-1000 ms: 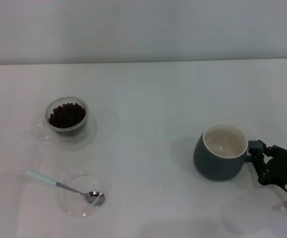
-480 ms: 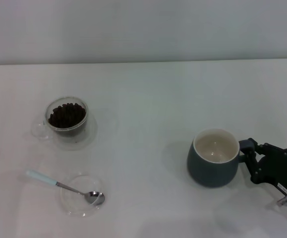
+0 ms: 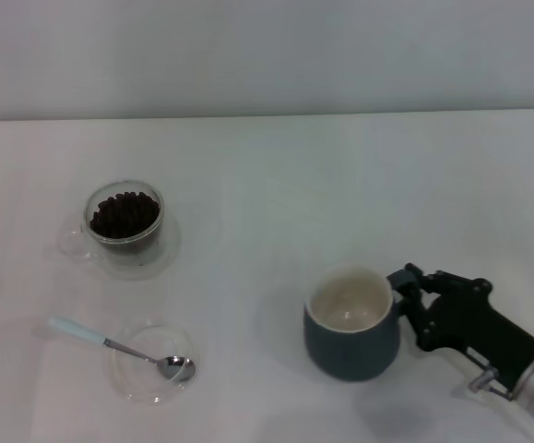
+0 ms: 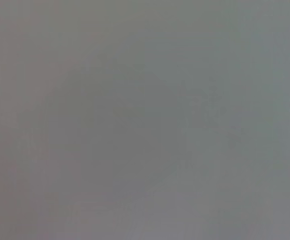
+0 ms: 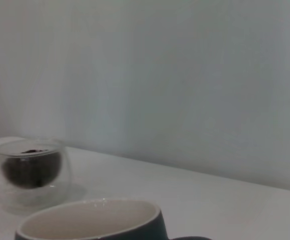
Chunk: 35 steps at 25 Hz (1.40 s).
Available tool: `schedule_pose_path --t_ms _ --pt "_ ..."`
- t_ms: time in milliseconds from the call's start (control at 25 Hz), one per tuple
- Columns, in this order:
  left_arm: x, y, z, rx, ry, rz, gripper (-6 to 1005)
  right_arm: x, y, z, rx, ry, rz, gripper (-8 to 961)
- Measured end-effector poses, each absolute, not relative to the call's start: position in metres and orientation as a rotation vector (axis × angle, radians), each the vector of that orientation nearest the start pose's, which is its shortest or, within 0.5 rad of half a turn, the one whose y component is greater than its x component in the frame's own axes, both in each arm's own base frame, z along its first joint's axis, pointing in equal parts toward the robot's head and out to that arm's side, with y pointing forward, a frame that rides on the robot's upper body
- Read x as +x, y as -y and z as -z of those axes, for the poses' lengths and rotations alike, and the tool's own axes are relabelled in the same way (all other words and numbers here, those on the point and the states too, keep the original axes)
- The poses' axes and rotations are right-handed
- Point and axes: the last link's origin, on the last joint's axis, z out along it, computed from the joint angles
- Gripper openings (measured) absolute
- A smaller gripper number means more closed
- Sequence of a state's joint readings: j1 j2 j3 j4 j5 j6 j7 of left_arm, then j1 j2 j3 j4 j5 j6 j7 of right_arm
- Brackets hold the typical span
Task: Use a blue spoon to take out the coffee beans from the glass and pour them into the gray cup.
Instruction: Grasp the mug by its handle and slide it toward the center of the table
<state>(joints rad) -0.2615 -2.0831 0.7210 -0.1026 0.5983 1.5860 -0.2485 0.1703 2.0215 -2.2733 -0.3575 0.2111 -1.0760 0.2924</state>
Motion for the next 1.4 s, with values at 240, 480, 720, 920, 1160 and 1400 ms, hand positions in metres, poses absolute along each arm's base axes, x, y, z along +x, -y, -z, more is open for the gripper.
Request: schedule_pose_path --t_ms 240,480,720,920,1160,1400 --pt "-0.376 -0.232 -0.024 -1.329 0.537 0.767 893 0.320 -0.250 0.088 -2.139 -0.576 -0.645 140" --pt "-0.374 -0.233 -0.021 -1.340 0.539 0.774 892 0.307 -0.253 0.094 -2.164 -0.562 -0.673 143" --pt "-0.373 -0.233 -0.020 -1.340 0.544 0.778 892 0.300 -0.256 0.099 -2.205 -0.536 -0.682 145" --pt "-0.373 -0.232 -0.020 -1.340 0.545 0.777 893 0.299 -0.255 0.101 -2.227 -0.520 -0.679 147" --pt "-0.373 -0.233 -0.020 -1.340 0.545 0.777 893 0.296 -0.255 0.104 -2.261 -0.495 -0.677 149" --pt "-0.372 -0.235 -0.020 -1.342 0.541 0.781 892 0.295 -0.255 0.104 -2.265 -0.491 -0.675 152"
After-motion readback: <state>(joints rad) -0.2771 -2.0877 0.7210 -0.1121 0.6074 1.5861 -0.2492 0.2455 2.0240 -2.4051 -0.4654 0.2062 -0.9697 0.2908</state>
